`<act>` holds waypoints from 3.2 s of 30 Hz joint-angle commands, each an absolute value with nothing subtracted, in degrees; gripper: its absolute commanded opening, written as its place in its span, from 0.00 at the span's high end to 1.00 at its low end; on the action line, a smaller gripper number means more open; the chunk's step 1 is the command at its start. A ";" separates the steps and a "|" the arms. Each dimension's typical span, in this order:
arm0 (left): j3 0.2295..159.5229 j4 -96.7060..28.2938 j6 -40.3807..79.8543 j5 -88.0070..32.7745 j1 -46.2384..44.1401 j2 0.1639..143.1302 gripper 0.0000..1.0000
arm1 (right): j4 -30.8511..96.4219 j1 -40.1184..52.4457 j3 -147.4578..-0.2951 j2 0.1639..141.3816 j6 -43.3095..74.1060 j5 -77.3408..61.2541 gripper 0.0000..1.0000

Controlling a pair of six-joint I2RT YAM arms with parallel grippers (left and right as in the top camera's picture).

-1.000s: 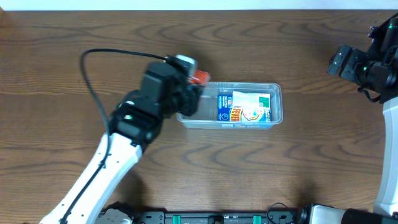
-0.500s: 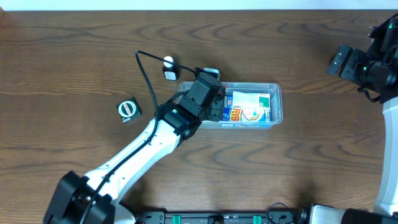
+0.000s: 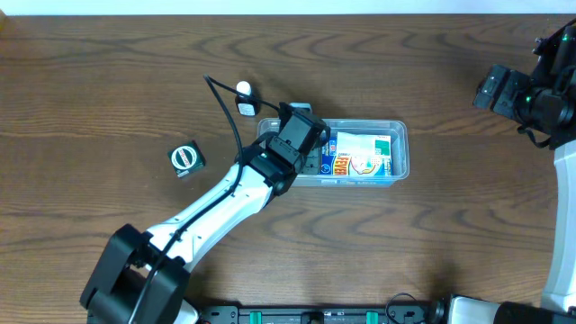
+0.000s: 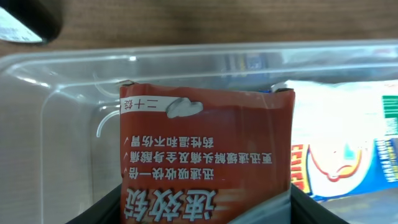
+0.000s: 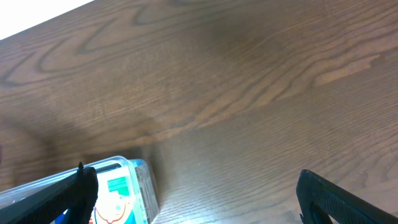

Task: Pack container
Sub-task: 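Lower the red-and-white box into the container's left side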

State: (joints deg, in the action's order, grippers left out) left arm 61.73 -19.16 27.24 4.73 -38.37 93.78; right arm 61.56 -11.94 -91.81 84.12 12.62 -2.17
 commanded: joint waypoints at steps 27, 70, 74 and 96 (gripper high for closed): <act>62.13 -18.70 28.21 5.43 -38.48 101.80 0.41 | 61.54 -12.36 -92.03 84.29 13.26 -2.61 0.01; 62.13 -18.79 34.83 6.31 -37.78 101.82 0.44 | 61.54 -12.36 -92.03 84.29 13.26 -2.59 0.01; 62.13 -18.76 34.85 6.28 -37.78 101.82 0.44 | 61.54 -12.36 -92.03 84.29 13.26 -2.59 0.01; 62.13 -15.66 34.50 6.28 -37.65 101.36 0.18 | 61.54 -12.36 -92.03 84.29 13.23 -2.59 0.01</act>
State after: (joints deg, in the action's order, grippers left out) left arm 61.73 -15.86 34.63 5.15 -38.02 101.65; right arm 61.56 -11.94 -91.81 84.12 12.62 -2.20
